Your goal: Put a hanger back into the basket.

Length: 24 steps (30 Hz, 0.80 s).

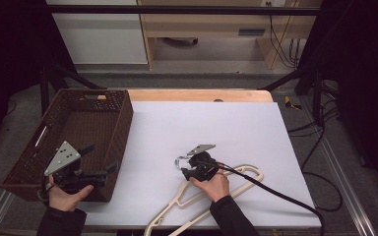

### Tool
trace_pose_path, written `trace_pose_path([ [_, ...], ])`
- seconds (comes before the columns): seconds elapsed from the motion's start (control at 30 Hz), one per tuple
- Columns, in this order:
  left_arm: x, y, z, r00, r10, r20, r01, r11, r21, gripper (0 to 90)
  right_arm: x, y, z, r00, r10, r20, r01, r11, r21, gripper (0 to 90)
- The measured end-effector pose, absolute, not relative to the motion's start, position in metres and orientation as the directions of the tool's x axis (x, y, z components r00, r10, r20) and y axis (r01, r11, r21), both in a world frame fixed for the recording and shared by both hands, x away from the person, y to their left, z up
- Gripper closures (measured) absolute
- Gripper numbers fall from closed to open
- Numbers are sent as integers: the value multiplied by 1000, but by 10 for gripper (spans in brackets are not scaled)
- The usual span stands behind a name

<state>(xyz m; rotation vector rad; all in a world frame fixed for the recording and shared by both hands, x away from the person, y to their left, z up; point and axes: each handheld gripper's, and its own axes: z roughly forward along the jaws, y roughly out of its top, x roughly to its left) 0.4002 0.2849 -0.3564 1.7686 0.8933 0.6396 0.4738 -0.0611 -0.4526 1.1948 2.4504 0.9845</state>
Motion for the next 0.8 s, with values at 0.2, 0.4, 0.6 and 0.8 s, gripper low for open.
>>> trace_pose_path([
  [0.2, 400, 285, -356, 585, 811, 15, 275, -216, 937, 34, 478, -58, -462, -639, 764, 90, 626, 449, 638, 660],
  [0.4, 401, 283, -357, 587, 809, 15, 280, -220, 934, 34, 479, -55, -466, -621, 773, 132, 664, 429, 612, 776],
  [0.6, 400, 284, -357, 584, 812, 14, 279, -217, 935, 36, 480, -57, -464, -593, 792, 146, 686, 402, 607, 866],
  [0.8, 400, 284, -357, 584, 811, 15, 278, -217, 936, 37, 480, -59, -462, -579, 798, 164, 700, 384, 603, 877],
])
